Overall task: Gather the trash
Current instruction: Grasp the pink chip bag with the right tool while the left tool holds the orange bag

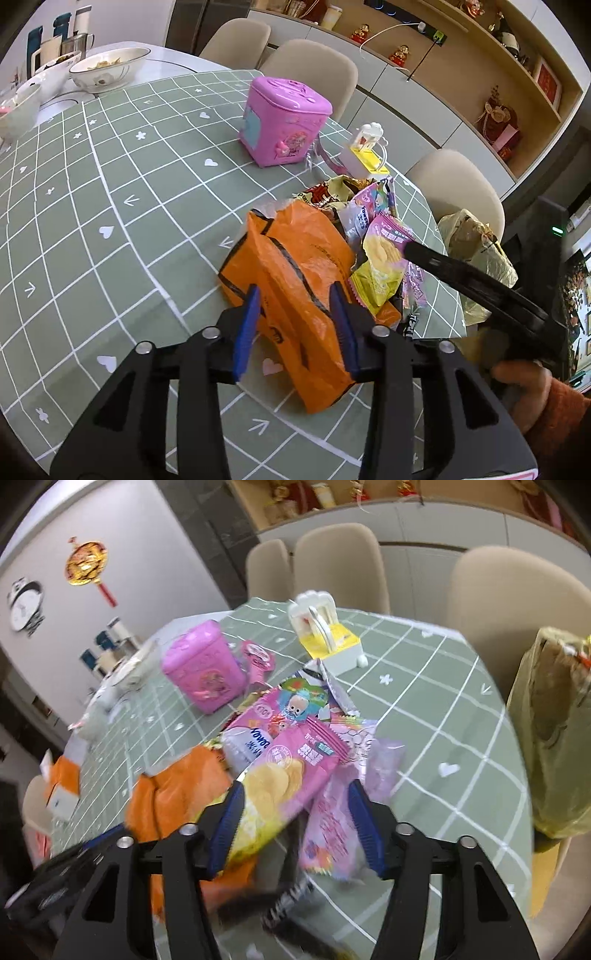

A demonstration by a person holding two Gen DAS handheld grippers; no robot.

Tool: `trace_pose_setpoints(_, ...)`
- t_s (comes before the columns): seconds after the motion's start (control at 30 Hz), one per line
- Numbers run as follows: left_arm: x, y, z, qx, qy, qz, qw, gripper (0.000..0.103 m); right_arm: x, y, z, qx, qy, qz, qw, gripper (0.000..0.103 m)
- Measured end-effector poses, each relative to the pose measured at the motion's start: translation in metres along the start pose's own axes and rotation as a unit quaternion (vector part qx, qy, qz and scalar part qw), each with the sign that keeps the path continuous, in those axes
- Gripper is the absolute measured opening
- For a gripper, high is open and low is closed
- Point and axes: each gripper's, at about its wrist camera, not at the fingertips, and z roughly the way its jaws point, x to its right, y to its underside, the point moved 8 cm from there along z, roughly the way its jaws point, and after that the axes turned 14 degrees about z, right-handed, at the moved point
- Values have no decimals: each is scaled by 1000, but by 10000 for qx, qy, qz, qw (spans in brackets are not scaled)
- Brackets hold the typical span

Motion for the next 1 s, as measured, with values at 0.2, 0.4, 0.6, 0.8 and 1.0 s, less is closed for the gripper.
trace_pose_setpoints(0.2, -12, 6, -1, -108, 176, -135, 9997, 47, -7, -3, 4, -42, 17, -113, 9999, 15)
trace_pose_setpoints(0.4, -15, 9, 6, -119, 428, -532, 9976, 55, 8, -9, -66, 508, 312, -252, 9979, 10)
trace_pose_setpoints(0.6, 4, 12, 20, -209, 580, -547, 9966, 55, 37, -2, -97, 553, 326, 8, 9979, 10)
trace_pose_setpoints(0.8, 27, 25, 26, 20, 532, -112, 9985, 56, 48, 15, -77, 299, 163, -108, 9994, 10)
trace_pose_setpoints(1.0, 40, 24, 32, 89, 407, -78, 9991, 56, 57, 12, -65, 127, -61, -86, 9999, 10)
